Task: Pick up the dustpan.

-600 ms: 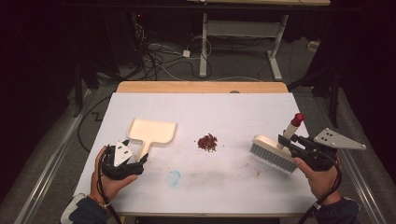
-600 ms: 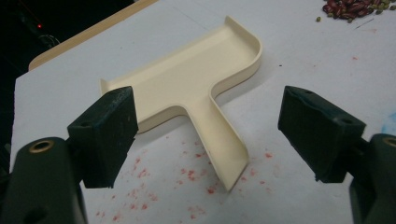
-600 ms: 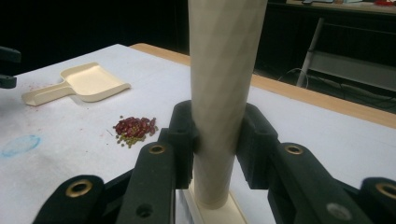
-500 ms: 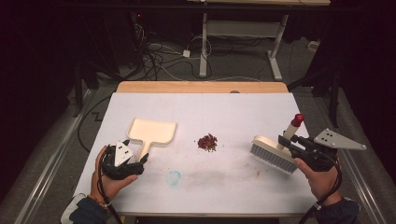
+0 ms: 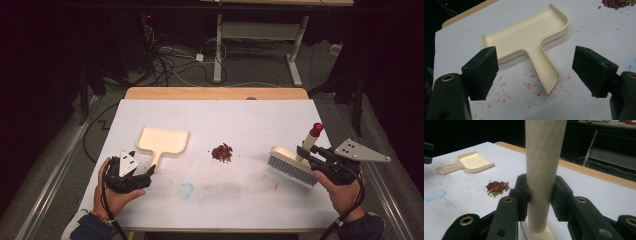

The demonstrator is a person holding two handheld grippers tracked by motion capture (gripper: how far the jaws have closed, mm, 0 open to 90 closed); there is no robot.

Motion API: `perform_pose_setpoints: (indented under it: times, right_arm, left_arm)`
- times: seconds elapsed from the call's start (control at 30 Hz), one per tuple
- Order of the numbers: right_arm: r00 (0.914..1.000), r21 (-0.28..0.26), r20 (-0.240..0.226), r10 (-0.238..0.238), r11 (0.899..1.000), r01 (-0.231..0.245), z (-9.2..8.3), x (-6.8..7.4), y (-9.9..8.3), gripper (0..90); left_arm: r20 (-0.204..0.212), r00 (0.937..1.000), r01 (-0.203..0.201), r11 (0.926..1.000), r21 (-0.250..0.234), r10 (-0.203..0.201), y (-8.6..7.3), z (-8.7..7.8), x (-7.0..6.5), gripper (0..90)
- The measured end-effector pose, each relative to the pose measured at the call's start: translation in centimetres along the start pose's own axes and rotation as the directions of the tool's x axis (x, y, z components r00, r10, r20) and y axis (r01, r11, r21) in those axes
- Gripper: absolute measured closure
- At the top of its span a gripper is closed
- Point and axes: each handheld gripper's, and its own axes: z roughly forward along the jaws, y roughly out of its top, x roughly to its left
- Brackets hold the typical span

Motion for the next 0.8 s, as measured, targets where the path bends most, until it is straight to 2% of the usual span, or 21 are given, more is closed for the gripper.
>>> perform_pose_setpoints:
  times: [0.27,0.3,0.33,0.37,0.4,0.47,0.5,0.53,0.6,0.63,0.67,0.7,0.73,0.77,0.8]
  right_arm:
    - [0.9999,-0.001,-0.010,0.001,1.000,-0.001,0.3,0.1,0.1,70.5]
    - [0.9998,-0.007,-0.019,0.008,1.000,-0.009,0.3,0.0,0.2,70.5]
    - [0.9993,-0.016,-0.027,0.026,1.000,-0.027,0.2,-0.2,0.3,70.5]
    - [0.9977,-0.023,-0.047,0.048,0.998,-0.050,0.2,-0.4,0.4,70.5]
    - [0.9976,-0.024,-0.048,0.050,0.998,-0.051,0.2,-0.4,0.4,70.5]
    - [0.9988,-0.018,-0.035,0.033,0.999,-0.034,0.5,-0.4,0.5,70.5]
    - [0.9988,-0.018,-0.035,0.033,0.999,-0.034,0.5,-0.4,0.5,70.5]
    - [0.9997,-0.005,-0.015,0.020,1.000,-0.020,0.7,-0.5,0.6,70.5]
    - [0.9993,-0.012,-0.019,0.033,0.999,-0.034,0.7,-0.7,0.6,70.5]
    - [0.9993,-0.012,-0.019,0.033,0.999,-0.034,0.7,-0.7,0.6,70.5]
    - [0.9984,-0.014,-0.014,0.055,0.998,-0.055,0.6,-0.9,0.4,70.5]
    - [0.9984,-0.008,-0.014,0.055,0.998,-0.055,0.6,-0.8,0.3,70.5]
    - [0.9985,-0.002,-0.019,0.052,0.999,-0.052,0.6,-0.8,0.2,70.5]
    - [0.9980,-0.008,-0.023,0.059,0.998,-0.060,0.6,-0.9,0.2,70.5]
    - [0.9951,-0.014,-0.039,0.091,0.996,-0.092,0.6,-1.0,0.3,70.5]
  left_arm:
    - [0.016,0.9996,0.024,0.9994,0.026,-0.024,-0.1,-0.4,0.2,21.2]
    - [0.050,0.9966,0.065,0.9978,0.011,-0.066,0.1,-0.7,0.5,21.8]
    - [0.050,0.9966,0.065,0.9978,0.011,-0.066,0.1,-0.7,0.5,21.8]
    - [0.073,0.9916,0.106,0.9943,0.011,-0.106,0.3,-0.9,0.8,21.8]
    - [0.080,0.9902,0.113,0.9932,0.028,-0.115,0.4,-0.9,1.0,21.8]
    - [0.082,0.9911,0.101,0.9933,0.057,-0.105,0.6,-1.0,1.2,21.8]
    - [0.082,0.9911,0.101,0.9933,0.057,-0.105,0.6,-1.0,1.2,21.8]
    - [0.083,0.9907,0.099,0.9898,0.102,-0.108,0.9,-0.8,1.4,21.8]
    - [0.080,0.9885,0.117,0.9848,0.128,-0.128,1.2,-0.9,1.6,21.8]
    - [0.091,0.9865,0.122,0.9821,0.144,-0.136,1.4,-1.0,1.8,21.8]
    - [0.098,0.9854,0.122,0.9787,0.166,-0.139,1.5,-1.1,2.0,21.8]
    - [0.091,0.9852,0.127,0.9754,0.180,-0.145,1.5,-1.1,2.0,21.8]
    - [0.105,0.9775,0.155,0.9611,0.228,-0.183,1.6,-0.8,2.4,21.7]
    - [0.117,0.9673,0.193,0.9514,0.240,-0.225,1.6,-0.7,2.8,21.6]
    - [0.118,0.9624,0.211,0.9466,0.244,-0.245,1.6,-0.6,2.9,20.9]
